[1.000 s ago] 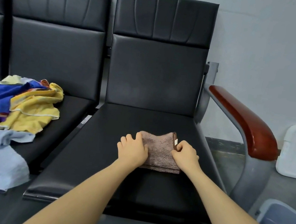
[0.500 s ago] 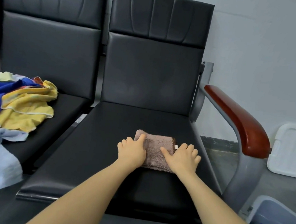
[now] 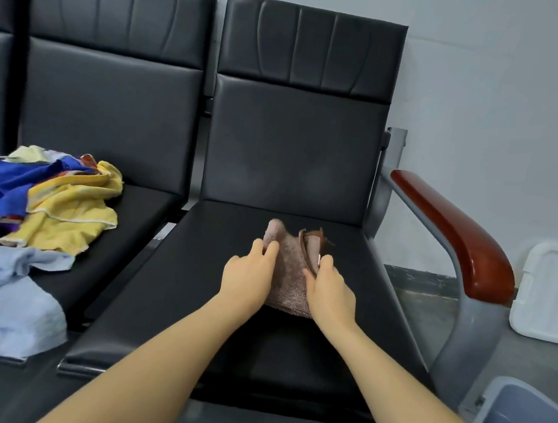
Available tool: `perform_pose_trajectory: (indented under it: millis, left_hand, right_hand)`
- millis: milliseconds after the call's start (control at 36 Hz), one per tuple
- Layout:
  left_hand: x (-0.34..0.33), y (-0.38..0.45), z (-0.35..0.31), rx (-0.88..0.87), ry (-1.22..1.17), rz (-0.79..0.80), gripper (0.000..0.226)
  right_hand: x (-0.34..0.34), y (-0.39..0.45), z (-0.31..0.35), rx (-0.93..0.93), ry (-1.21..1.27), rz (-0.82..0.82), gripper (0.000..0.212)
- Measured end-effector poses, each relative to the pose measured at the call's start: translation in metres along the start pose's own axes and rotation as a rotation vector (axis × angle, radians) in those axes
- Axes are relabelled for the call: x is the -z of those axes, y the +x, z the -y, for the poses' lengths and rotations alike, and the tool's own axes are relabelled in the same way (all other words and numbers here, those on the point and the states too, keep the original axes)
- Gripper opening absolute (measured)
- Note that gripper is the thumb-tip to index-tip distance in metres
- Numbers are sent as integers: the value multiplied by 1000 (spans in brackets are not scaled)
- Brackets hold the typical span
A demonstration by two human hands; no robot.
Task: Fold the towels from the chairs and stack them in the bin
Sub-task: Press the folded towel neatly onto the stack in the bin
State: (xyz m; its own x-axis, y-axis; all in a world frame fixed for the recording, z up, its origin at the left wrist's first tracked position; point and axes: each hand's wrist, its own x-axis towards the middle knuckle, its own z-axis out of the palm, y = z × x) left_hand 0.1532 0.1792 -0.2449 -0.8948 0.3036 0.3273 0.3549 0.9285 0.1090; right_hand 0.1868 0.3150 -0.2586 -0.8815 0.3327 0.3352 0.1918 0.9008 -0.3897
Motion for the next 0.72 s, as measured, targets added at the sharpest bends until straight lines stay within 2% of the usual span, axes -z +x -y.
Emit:
perform_pose_trajectory:
  millis: [194,222,278,389,528,639,722]
  left_hand:
    - [25,8,11,-4,-14,-209,50]
    - [28,9,9,0,-38,-186,49]
    - [32,12,2,-20,-67,-184,47]
    - [45,25,-17,-110,-161,-279,45]
    - [54,36,-71,-268,-227,-324,45]
    - [59,30,-119,-372,-243,-368,48]
    - [65,22,-167,-482,-121,-508,58]
  right_hand:
    - [23,8,23,39,91,-117,25]
    - [28,10,24,42,92,-128,26]
    - [43,11,22,42,77,-168,25]
    - [76,9,10,82,-46,-265,25]
    - [124,-7,-26,27,-127,-407,26]
    - [155,-19,-62,-73,-118,-431,22]
    - [181,-35,-100,-171,-157,-443,21]
